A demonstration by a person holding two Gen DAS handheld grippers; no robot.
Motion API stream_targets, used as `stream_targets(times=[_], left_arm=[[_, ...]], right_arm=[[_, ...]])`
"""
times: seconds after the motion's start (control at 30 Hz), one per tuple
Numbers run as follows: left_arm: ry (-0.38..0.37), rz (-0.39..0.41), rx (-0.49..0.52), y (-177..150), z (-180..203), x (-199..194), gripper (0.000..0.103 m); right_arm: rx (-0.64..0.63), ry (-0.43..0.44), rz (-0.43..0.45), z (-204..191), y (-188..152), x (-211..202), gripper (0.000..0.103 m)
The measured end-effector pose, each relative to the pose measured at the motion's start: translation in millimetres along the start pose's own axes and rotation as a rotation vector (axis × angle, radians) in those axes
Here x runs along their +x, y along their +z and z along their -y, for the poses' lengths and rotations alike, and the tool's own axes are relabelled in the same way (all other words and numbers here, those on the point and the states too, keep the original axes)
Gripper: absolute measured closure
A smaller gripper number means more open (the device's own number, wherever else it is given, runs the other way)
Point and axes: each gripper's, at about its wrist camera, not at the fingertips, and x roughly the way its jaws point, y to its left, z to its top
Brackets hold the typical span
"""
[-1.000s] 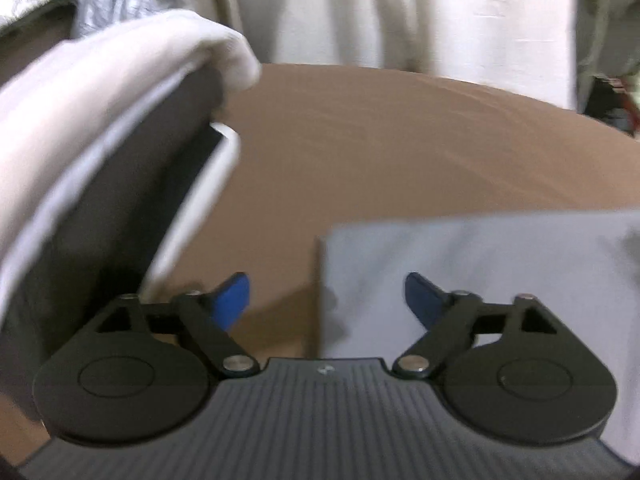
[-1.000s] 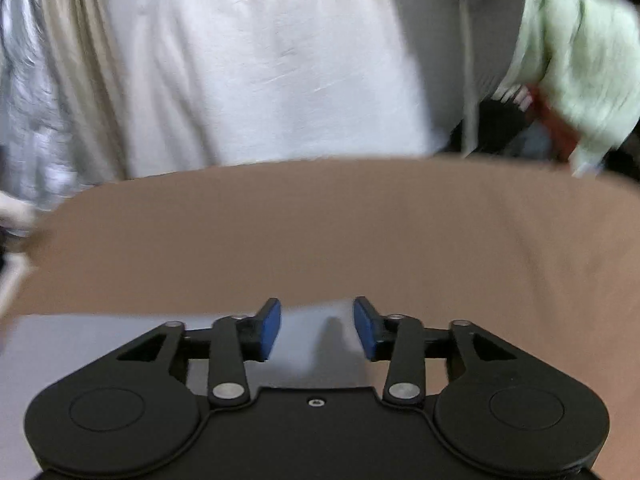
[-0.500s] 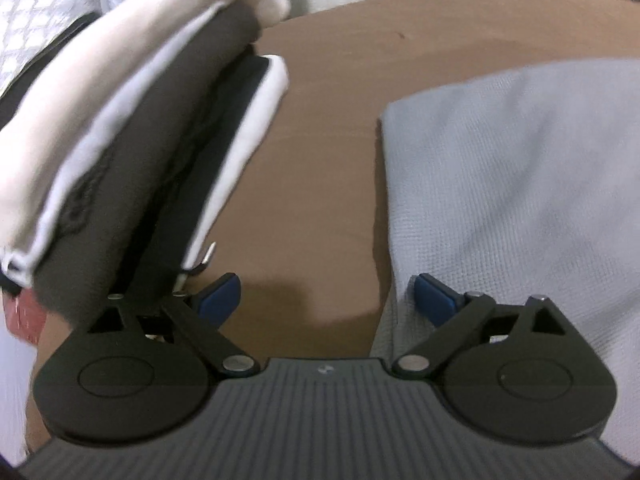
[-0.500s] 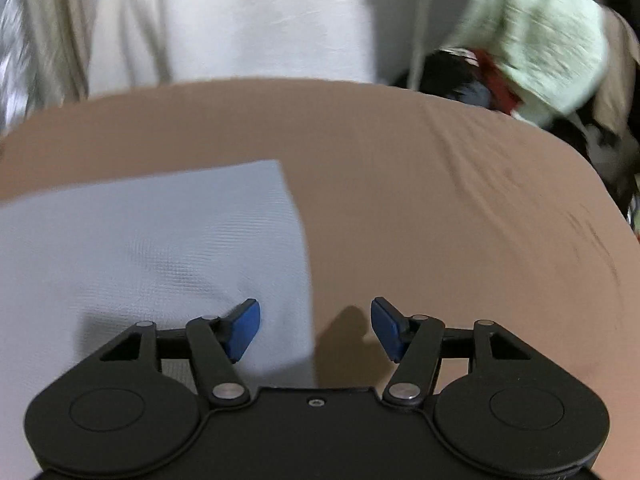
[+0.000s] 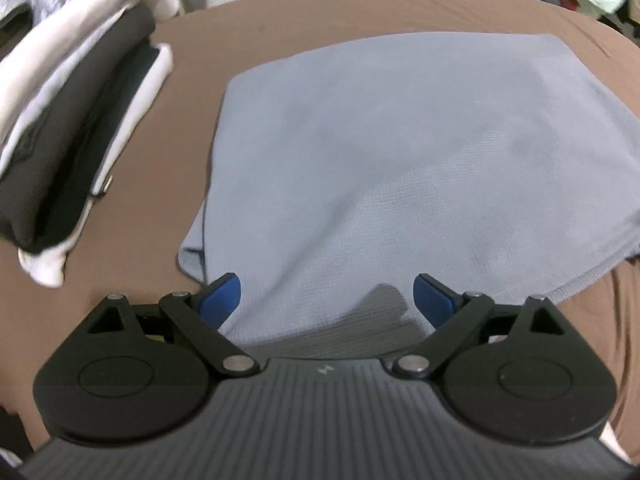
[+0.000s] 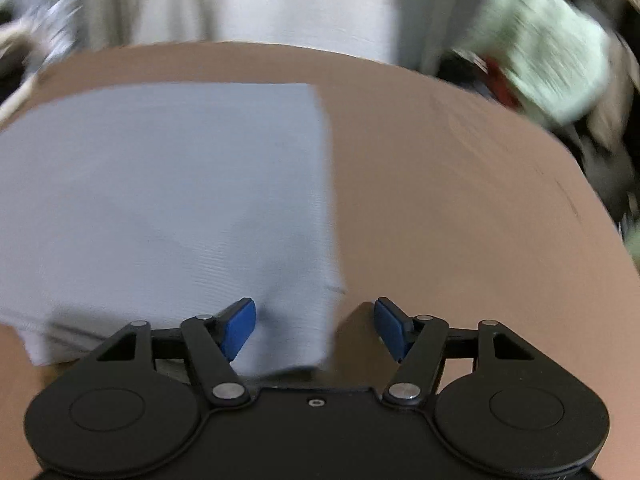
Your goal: Fold clothes
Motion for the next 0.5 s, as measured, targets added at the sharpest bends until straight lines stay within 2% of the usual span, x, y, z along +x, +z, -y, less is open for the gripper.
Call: stream_targets(times=[0.07, 0.1, 0.2, 0.27, 0.33, 0.4, 0.5], left_arm=[[-0.022, 0.009, -0.061, 3, -8, 2, 0.009], [-0.035, 0.020, -0.082, 4, -12, 1, 0.009], [-0.074, 0.064, -0.127, 3, -15, -7, 0.009], [-0.093, 0.088, -0.139, 3, -13, -9, 0.009], [-0.106, 0.105, -0.150, 4, -12, -10, 0.009], [-0.116, 0.111, -0.147, 6, -11, -5, 0.009], [-0.120, 0.104, -0.135, 8, -11, 3, 0.009]], right_arm=[[0.127, 0.008, -0.026, 27, -2, -7, 0.032], [0.214, 0.073, -0.026, 40, -8, -12, 0.031], [0.508, 0.411, -0.038, 64, -34, -16, 0.030], [0.661, 0.556, -0.076, 64, -55, -5, 0.026], [0.716, 0.595, -0.071, 55, -67, 4, 0.025], [0.695, 0.591, -0.026, 42, -69, 4, 0.018], [0.674, 0.567, 0.031, 17, -71, 3, 0.016]])
